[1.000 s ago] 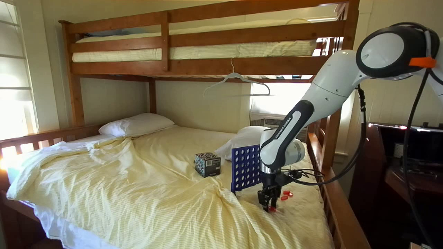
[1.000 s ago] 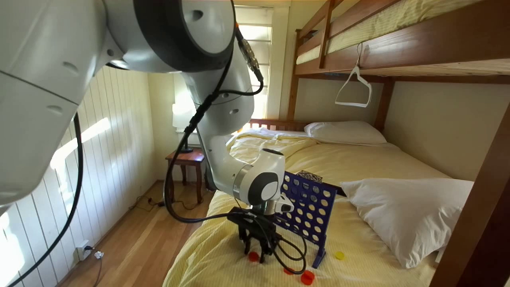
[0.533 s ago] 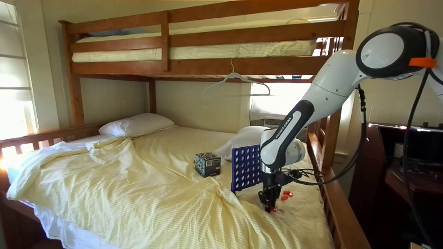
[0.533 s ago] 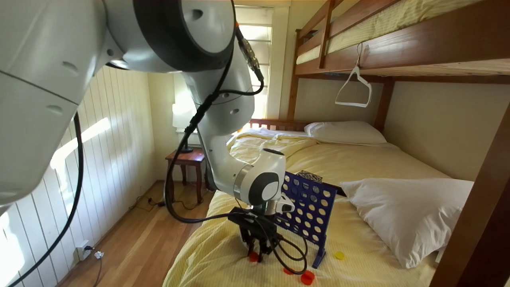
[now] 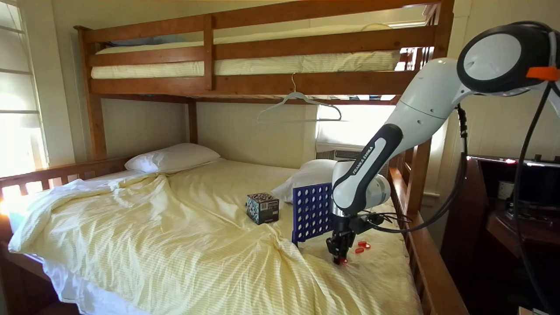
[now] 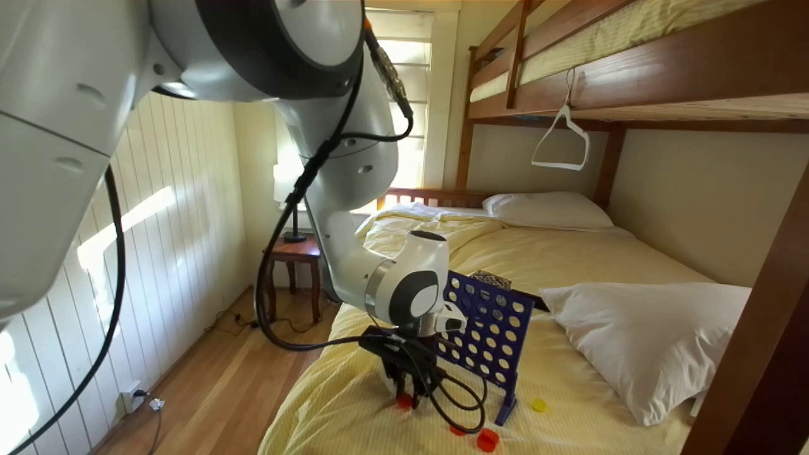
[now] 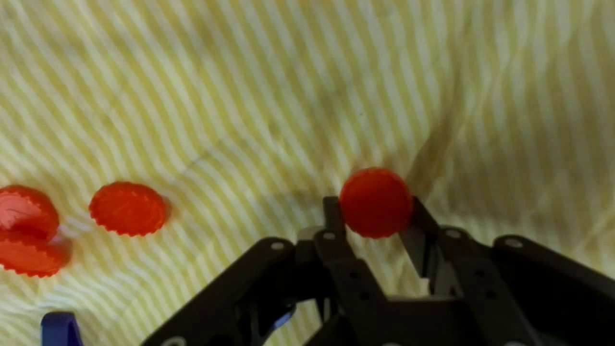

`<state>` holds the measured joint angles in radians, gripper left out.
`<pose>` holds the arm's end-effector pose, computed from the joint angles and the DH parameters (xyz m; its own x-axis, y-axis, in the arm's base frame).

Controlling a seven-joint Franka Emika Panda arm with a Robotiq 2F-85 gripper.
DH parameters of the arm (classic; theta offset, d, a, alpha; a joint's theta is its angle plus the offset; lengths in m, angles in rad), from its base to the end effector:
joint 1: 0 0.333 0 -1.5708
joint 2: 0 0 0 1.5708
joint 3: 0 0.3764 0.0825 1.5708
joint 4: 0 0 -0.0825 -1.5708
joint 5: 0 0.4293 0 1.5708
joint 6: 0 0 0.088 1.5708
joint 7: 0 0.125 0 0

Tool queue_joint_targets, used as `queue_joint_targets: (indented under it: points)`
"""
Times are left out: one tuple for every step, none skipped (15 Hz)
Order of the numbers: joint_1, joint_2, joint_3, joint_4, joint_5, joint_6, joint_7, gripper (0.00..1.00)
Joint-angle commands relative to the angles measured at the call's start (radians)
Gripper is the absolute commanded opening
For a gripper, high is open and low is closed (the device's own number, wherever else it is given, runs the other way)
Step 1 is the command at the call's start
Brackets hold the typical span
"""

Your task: Put one orange chip in the blue gameboard.

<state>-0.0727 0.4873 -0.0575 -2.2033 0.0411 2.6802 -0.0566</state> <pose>0.5920 -0.0794 0.1511 0.9946 -0.1038 -0.0095 -0.1037 -0.9946 0.0084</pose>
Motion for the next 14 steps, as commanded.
queue_joint_targets:
  points:
    - [0.034, -0.117, -0.019, -0.134, -0.024, 0.124, 0.066, 0.10]
    - [0.037, -0.137, -0.018, -0.158, -0.018, 0.159, 0.075, 0.10]
    - [0.034, -0.164, -0.011, -0.184, -0.008, 0.193, 0.078, 0.10]
    - [0.031, -0.192, -0.007, -0.212, 0.004, 0.230, 0.087, 0.10]
    - [0.027, -0.216, 0.000, -0.233, 0.014, 0.260, 0.090, 0.10]
    - [0.032, -0.246, -0.004, -0.261, 0.014, 0.298, 0.105, 0.10]
    - [0.038, -0.272, -0.012, -0.283, 0.007, 0.328, 0.118, 0.10]
    - [0.045, -0.300, -0.022, -0.306, 0.000, 0.362, 0.133, 0.10]
    - [0.054, -0.325, -0.034, -0.326, -0.009, 0.396, 0.147, 0.10]
    - [0.069, -0.356, -0.054, -0.351, -0.023, 0.432, 0.166, 0.10]
    - [0.100, -0.381, -0.093, -0.373, -0.049, 0.469, 0.194, 0.10]
    - [0.130, -0.404, -0.136, -0.390, -0.075, 0.500, 0.215, 0.10]
    - [0.170, -0.423, -0.194, -0.405, -0.110, 0.532, 0.233, 0.10]
    - [0.208, -0.436, -0.252, -0.414, -0.142, 0.566, 0.247, 0.10]
